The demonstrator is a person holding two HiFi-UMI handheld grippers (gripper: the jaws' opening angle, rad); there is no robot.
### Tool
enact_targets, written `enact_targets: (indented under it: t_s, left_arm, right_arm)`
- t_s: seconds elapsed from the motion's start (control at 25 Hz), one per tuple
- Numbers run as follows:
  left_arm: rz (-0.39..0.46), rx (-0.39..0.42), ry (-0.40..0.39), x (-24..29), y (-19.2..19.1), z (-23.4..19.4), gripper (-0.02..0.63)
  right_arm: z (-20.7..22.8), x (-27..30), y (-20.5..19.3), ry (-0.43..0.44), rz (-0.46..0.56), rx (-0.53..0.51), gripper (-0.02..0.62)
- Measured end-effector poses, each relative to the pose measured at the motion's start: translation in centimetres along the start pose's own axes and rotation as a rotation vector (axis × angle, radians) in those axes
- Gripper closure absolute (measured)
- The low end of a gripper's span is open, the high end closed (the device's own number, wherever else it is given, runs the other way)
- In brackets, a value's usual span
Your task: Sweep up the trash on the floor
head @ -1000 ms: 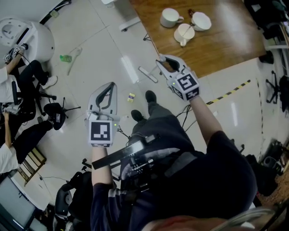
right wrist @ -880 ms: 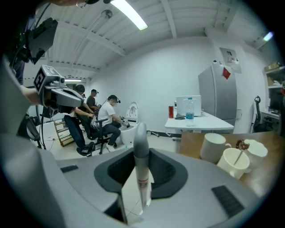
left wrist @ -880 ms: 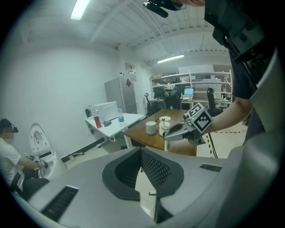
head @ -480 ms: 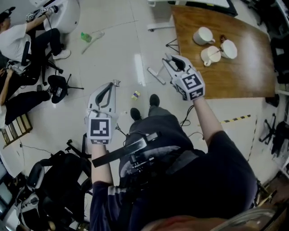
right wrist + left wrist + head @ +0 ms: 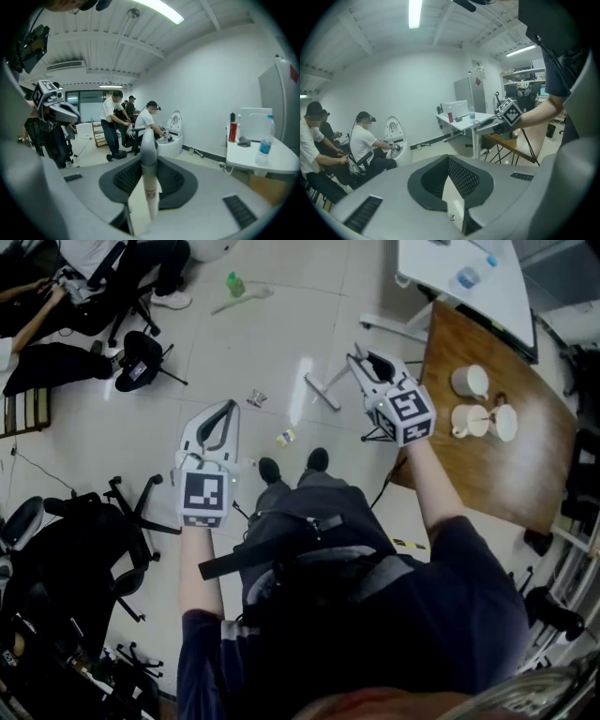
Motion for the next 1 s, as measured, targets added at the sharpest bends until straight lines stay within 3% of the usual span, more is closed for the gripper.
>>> enact_targets:
  t_s: [0.2,0.36,0.56,0.6,0.64,0.68,0.8,1.0]
  left_arm:
    - [0.055,-0.031,-0.013,-1.9,-2.0,-2.9,0.606]
    - [0.067,0.027,-0.025,-2.9,-2.7,-5.4,0.606]
    - [0.141,0.074,-0.133,-3.6,-2.3,-9.0,0.603]
    - [0.151,0.09,-0.16,-3.5,-2.1,-9.8,0.564]
    - [0.155,0.105,-0.19,-3.4,-2.0,-10.5,0.472]
    - [0.155,0.122,-0.218,-3.3,-2.0,-11.2,0.445]
    - [0.163,0.168,-0.265,-2.8,-2.1,-13.4,0.43]
    - [0.172,0.197,-0.267,-2.3,-3.4,-16.6,0.428]
  right_arm:
    - [-3.2,3.8,5.3,0.091,0.065,-0.049,0.482]
    - [-7.0,4.9,9.4,0.116,0.105,-0.029,0.482]
    - [-13.3,5.7,14.1,0.175,0.149,-0.056,0.48]
    - [-14.5,6.0,14.8,0.191,0.154,-0.062,0.482]
    - [-15.7,6.4,15.4,0.208,0.158,-0.067,0.481]
    - [-16.8,6.7,16.0,0.223,0.161,-0.071,0.482]
    - [-19.8,7.6,17.4,0.269,0.165,-0.081,0.482]
    - [-24.7,8.8,19.2,0.357,0.173,-0.102,0.482]
Point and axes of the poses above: the fingertips, and each gripper's own axes: x forward along the fingers, z to its right, y out of its top, the point moved 8 cm from there along -x, backward along the fingers, and after that the axes turned 14 degrees about -y, right-handed, at the moved point
